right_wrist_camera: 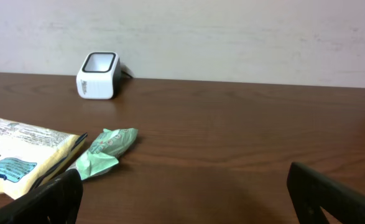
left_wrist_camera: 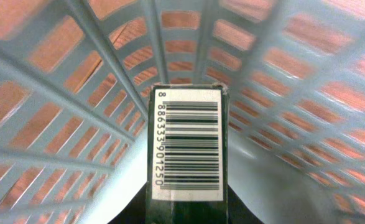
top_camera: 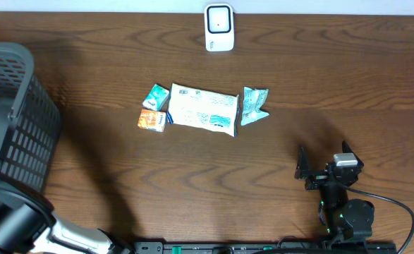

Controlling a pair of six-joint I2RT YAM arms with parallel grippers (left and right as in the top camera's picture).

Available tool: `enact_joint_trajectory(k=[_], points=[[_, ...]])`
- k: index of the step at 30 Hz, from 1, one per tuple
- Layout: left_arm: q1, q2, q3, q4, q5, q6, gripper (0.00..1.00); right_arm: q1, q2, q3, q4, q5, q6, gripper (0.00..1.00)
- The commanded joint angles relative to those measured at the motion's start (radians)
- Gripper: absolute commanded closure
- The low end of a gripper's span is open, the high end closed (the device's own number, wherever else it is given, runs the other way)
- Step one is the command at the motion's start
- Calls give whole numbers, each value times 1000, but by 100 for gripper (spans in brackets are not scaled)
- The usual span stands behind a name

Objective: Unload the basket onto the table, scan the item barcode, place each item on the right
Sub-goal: 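Lift the dark green box out of the basket toward the scanner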

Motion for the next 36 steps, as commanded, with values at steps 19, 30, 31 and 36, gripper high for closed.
enact_joint_trajectory(k=[19,30,31,36], points=[[-13,-446,-1,135,396,-508,77,0,-5,-3,-2,1,10,1],[-325,-462,-1,73,537,-581,77,0,-5,-3,-2,1,10,1],[-363,-456,-1,60,537,-580,77,0,-5,-3,-2,1,10,1],[-558,-413,-1,7,488,-507,77,0,-4,-3,-2,1,10,1]])
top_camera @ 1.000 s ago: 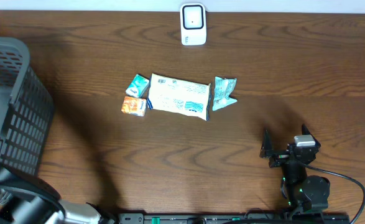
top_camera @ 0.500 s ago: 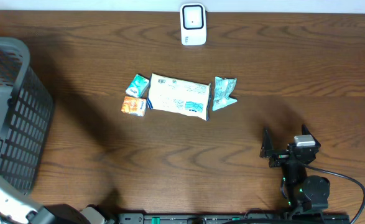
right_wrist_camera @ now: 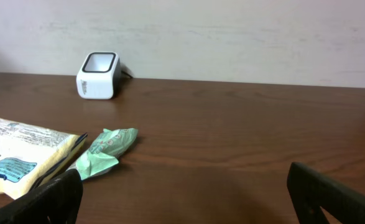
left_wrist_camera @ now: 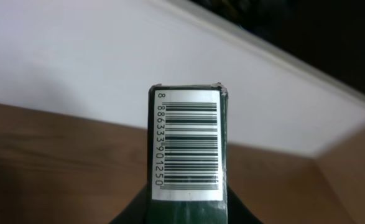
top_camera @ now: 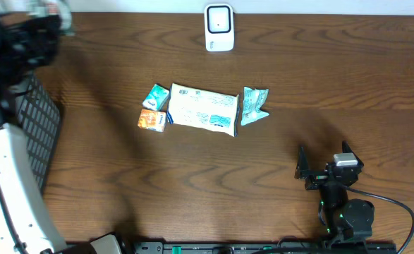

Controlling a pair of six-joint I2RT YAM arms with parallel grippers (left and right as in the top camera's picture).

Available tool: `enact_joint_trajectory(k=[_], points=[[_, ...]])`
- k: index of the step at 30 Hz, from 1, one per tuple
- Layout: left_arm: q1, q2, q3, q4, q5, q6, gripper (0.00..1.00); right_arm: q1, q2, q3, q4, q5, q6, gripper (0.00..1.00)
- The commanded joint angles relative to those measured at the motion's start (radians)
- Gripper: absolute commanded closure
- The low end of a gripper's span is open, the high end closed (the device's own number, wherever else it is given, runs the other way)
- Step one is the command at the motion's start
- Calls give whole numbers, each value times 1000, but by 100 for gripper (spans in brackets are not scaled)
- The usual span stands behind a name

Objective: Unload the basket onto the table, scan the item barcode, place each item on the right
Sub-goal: 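Lift the dark green box out of the basket toward the scanner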

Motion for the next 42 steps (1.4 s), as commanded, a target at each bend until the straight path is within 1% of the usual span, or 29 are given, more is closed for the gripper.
enact_joint_trajectory(k=[1,4,7,9,11,16,22,29,36,42], points=[[-110,35,0,-34,-62,63,77,0,-4,-3,-2,1,10,1],[-202,67,0,-97,-263,112,77,0,-4,-3,-2,1,10,1],[-291,113,0,-157,-494,119,77,0,-5,-3,-2,1,10,1],[-335,146,0,-177,-579,119,77,0,-4,-3,-2,1,10,1],[-380,190,0,-184,-630,119,77,0,-4,-3,-2,1,10,1],[-464,311,0,-159,-639,119,77,0,-4,-3,-2,1,10,1],[-545,448,0,-51,-639,118,77,0,-4,-3,-2,1,10,1],[-610,566,0,70,-639,119,77,0,-4,-3,-2,1,10,1],[-643,661,0,84,-639,119,77,0,-4,-3,-2,1,10,1],[-647,707,0,87,-639,119,77,0,-4,-3,-2,1,10,1]])
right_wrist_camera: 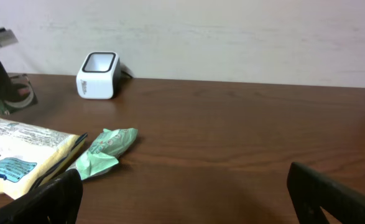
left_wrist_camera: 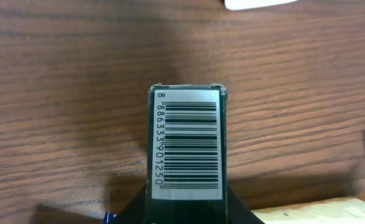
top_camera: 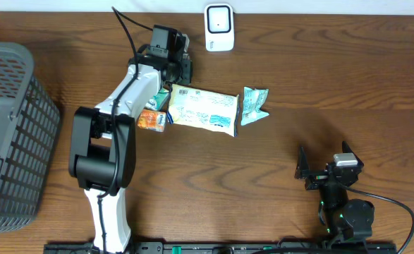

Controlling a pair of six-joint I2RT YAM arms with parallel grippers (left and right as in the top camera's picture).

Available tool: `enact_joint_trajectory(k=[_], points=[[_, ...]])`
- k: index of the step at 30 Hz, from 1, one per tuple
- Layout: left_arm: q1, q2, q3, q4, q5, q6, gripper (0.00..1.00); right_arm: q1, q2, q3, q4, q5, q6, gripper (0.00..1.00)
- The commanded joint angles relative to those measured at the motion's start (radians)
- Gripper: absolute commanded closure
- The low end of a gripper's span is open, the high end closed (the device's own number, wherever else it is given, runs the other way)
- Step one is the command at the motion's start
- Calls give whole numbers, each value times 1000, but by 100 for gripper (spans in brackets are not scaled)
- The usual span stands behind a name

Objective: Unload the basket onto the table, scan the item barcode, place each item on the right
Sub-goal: 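Lift the dark green box out of the basket toward the scanner, then set the dark green box down left of the scanner and release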

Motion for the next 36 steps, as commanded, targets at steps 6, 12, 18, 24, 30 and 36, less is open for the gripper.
enact_joint_trajectory(k=[6,12,18,24,30,36], points=[[-1,20,0,58,-73,14,73,0,-4,-3,-2,1,10,1],[-2,23,0,71,-73,13,70,0,-4,-3,-2,1,10,1],[-1,37,0,67,-73,13,70,0,-4,-3,-2,1,10,1],[0,-37,8,69,-72,13,64,0,-4,-3,-2,1,10,1],[0,-133,8,53,-62,13,62,0,-4,-3,-2,1,10,1],[0,-196,8,7,-62,13,62,0,-4,-3,-2,1,10,1]])
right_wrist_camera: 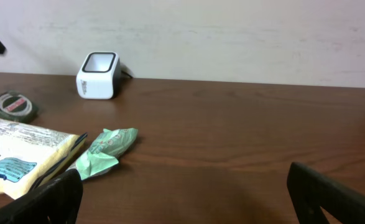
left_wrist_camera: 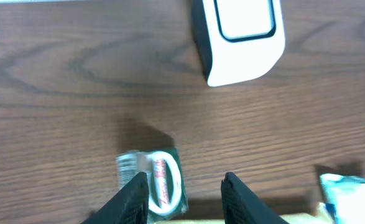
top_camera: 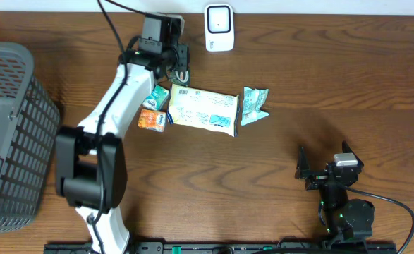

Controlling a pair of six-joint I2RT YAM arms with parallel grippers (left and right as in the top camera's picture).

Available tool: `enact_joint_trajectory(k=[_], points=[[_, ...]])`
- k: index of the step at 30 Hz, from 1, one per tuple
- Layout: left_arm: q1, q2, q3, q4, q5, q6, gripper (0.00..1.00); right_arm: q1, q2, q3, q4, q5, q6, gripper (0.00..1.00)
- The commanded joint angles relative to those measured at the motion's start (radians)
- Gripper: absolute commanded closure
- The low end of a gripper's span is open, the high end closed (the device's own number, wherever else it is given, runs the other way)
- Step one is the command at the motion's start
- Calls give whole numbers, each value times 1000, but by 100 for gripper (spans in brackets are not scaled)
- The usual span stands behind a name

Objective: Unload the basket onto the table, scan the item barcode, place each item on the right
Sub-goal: 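Set the dark green box down left of the scanner and release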

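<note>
The white barcode scanner (left_wrist_camera: 238, 38) stands at the far table edge. A small dark green packet (left_wrist_camera: 159, 185) with a white ring and red print lies flat on the wood, in front of the scanner and to its left. It also shows as the green packet (right_wrist_camera: 11, 104) in the right wrist view. My left gripper (left_wrist_camera: 185, 200) hovers open above it, the packet beside the left finger and not held. My right gripper (right_wrist_camera: 185, 202) rests open and empty near the front right.
A grey mesh basket (top_camera: 9, 127) stands at the left edge. Mid-table lie a yellow-white bag (top_camera: 203, 109), a green pouch (top_camera: 254, 104), a small teal box (top_camera: 155, 97) and an orange box (top_camera: 152, 120).
My left gripper was shut on the green packet, barcode toward its camera, over the wood. Now it is open and the packet lies on the table by the scanner.
My left gripper held the barcoded packet inside the basket. Then it held it high over the far left corner, then low over the table near the scanner. Now the packet lies released there. The right arm has stayed still.
</note>
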Motion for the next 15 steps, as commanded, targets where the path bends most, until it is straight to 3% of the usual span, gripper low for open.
enact_joint_trajectory(k=[1,10,14,15], points=[[0,-36,8,-29,-3,10,62,0,-4,-3,-2,1,10,1],[0,-177,8,-145,-7,11,59,0,-4,-3,-2,1,10,1],[1,-296,8,-233,-7,11,30,0,-4,-3,-2,1,10,1],[1,-332,8,-267,-7,11,15,0,-4,-3,-2,1,10,1]])
